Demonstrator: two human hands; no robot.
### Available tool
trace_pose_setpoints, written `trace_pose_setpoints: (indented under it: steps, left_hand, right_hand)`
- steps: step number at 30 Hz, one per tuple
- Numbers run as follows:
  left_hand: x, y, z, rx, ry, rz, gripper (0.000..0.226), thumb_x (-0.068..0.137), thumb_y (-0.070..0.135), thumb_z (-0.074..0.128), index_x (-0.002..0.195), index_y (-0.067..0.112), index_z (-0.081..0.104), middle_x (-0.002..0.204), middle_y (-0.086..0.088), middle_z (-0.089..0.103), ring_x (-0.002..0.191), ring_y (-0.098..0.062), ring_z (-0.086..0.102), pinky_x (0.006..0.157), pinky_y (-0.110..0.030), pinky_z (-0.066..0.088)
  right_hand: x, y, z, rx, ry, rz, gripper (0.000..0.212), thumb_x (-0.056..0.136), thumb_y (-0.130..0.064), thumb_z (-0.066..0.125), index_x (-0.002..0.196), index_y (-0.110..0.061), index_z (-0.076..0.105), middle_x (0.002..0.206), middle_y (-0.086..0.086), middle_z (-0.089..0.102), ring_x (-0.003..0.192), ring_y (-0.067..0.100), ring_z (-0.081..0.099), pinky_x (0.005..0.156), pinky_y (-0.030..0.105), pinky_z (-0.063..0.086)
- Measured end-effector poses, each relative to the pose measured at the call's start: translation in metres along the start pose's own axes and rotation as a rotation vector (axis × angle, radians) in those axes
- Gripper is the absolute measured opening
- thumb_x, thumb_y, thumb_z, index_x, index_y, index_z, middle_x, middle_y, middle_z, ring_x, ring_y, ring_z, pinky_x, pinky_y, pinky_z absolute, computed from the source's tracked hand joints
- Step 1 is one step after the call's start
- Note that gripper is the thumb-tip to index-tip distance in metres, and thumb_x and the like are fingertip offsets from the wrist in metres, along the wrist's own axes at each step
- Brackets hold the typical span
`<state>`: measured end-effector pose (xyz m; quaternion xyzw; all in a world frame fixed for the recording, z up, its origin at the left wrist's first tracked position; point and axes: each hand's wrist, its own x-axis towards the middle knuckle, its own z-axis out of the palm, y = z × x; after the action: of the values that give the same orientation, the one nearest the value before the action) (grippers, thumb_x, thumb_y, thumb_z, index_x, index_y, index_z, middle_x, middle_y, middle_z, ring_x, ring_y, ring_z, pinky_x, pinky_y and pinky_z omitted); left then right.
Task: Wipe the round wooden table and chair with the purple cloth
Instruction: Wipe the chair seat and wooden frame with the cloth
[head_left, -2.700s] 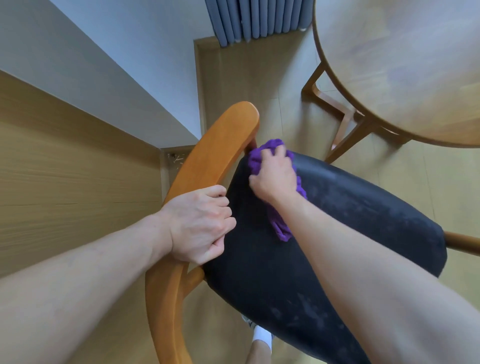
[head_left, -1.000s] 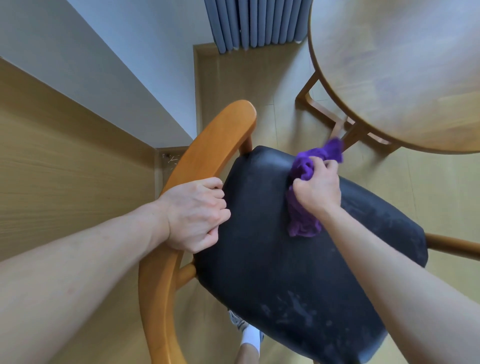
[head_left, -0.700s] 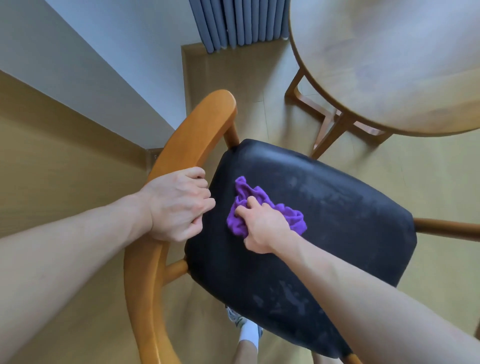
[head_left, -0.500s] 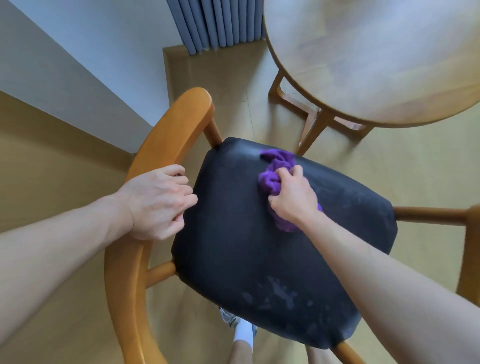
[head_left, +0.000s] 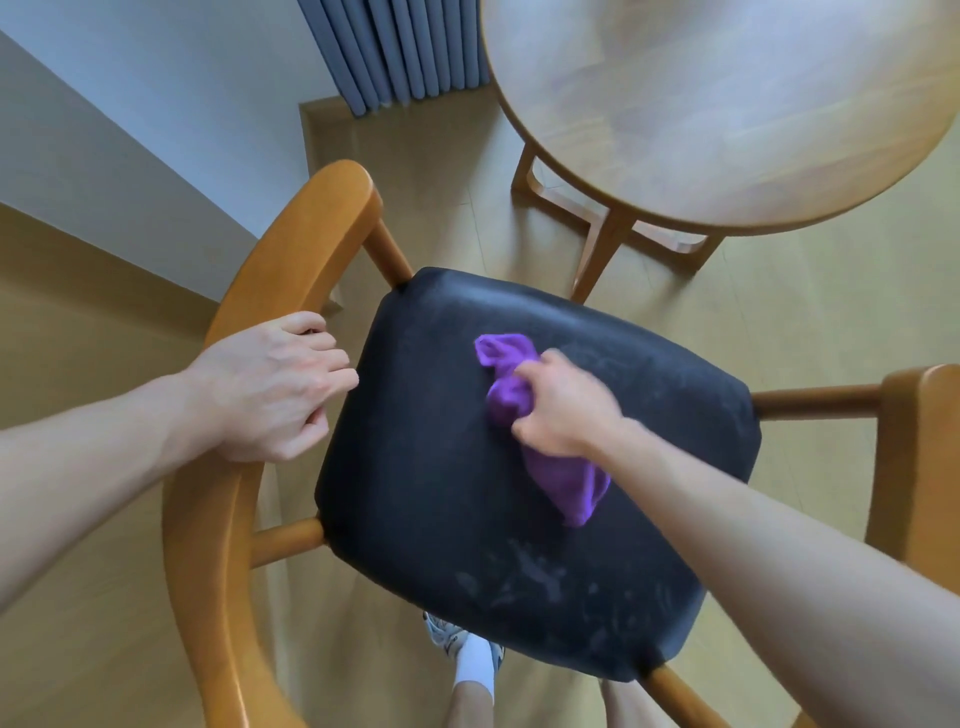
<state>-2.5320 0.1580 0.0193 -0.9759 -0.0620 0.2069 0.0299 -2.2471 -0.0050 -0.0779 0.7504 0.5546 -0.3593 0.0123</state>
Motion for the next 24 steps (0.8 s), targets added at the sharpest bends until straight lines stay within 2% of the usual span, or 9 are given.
trace_pose_setpoints:
  steps: [2,4,6,8,11,15,17,21,24]
  left_hand:
    - [0.0,0.0,-0.001,0.014,-0.005,-0.005,0.054,0.09,0.05,0.032,0.102,0.019,0.075,0.099,-0.004,0.075,0.091,-0.024,0.072,0.106,-0.048,0.047]
    - [0.0,0.001,-0.002,0.023,-0.014,-0.008,0.056,0.089,0.05,0.031,0.103,0.019,0.075,0.1,-0.005,0.076,0.091,-0.024,0.072,0.106,-0.048,0.047]
    - [0.001,0.002,-0.002,0.033,-0.026,-0.02,0.056,0.09,0.05,0.03,0.105,0.019,0.074,0.101,-0.004,0.075,0.093,-0.024,0.071,0.108,-0.047,0.045]
    - [0.001,0.003,-0.002,0.035,-0.016,-0.024,0.055,0.09,0.05,0.03,0.104,0.019,0.074,0.1,-0.005,0.074,0.092,-0.025,0.071,0.108,-0.047,0.045]
    - [0.001,0.003,-0.003,0.031,-0.009,-0.017,0.055,0.09,0.05,0.031,0.103,0.019,0.074,0.1,-0.005,0.075,0.092,-0.025,0.071,0.107,-0.047,0.045]
    - [0.001,0.001,0.0,0.027,0.018,-0.013,0.052,0.089,0.049,0.034,0.098,0.018,0.075,0.096,-0.006,0.075,0.087,-0.026,0.072,0.103,-0.048,0.049]
    - [0.001,0.001,0.001,0.024,0.007,-0.016,0.052,0.089,0.05,0.035,0.098,0.018,0.076,0.096,-0.006,0.075,0.087,-0.026,0.073,0.103,-0.048,0.049]
    - [0.0,0.001,-0.001,0.073,-0.071,-0.052,0.056,0.09,0.052,0.034,0.108,0.02,0.076,0.104,-0.005,0.076,0.096,-0.026,0.072,0.108,-0.048,0.046]
    - [0.013,0.016,-0.002,0.151,-0.193,-0.162,0.063,0.091,0.056,0.036,0.139,0.023,0.058,0.131,-0.003,0.067,0.123,-0.025,0.062,0.117,-0.048,0.036]
  right_hand:
    - [0.012,0.025,-0.024,0.137,0.246,0.21,0.042,0.079,-0.034,0.066,0.119,-0.026,0.055,0.121,0.006,0.046,0.101,0.036,0.06,0.084,0.041,0.049]
    - [0.026,0.036,-0.036,0.236,0.287,0.376,0.046,0.082,-0.031,0.066,0.125,-0.023,0.052,0.129,0.011,0.044,0.108,0.042,0.058,0.089,0.047,0.049]
    - [0.024,0.03,-0.024,0.224,0.16,0.371,0.051,0.083,-0.028,0.065,0.131,-0.022,0.048,0.135,0.013,0.042,0.112,0.045,0.057,0.091,0.048,0.049]
    - [0.006,0.018,0.002,0.128,0.018,0.202,0.05,0.081,-0.03,0.065,0.127,-0.023,0.048,0.128,0.011,0.044,0.107,0.044,0.059,0.085,0.044,0.049]
    - [-0.028,0.01,0.032,-0.02,-0.258,-0.08,0.035,0.079,-0.034,0.068,0.108,-0.023,0.051,0.106,0.001,0.046,0.092,0.036,0.057,0.079,0.037,0.049]
    - [-0.046,0.024,0.017,-0.032,-0.587,-0.086,0.018,0.074,-0.034,0.069,0.08,-0.029,0.052,0.078,-0.007,0.057,0.079,0.025,0.058,0.062,0.031,0.042]
    - [-0.044,0.037,-0.001,0.006,-0.499,-0.044,0.017,0.071,-0.035,0.069,0.084,-0.028,0.06,0.081,-0.004,0.064,0.08,0.024,0.061,0.063,0.032,0.046]
    - [-0.019,0.055,-0.028,0.271,0.121,0.132,0.028,0.077,-0.035,0.066,0.1,-0.023,0.057,0.103,0.002,0.058,0.089,0.027,0.058,0.072,0.035,0.047]
    - [-0.009,0.05,-0.017,0.244,0.104,0.281,0.046,0.084,-0.034,0.064,0.126,-0.024,0.047,0.13,0.009,0.044,0.104,0.04,0.058,0.091,0.046,0.051]
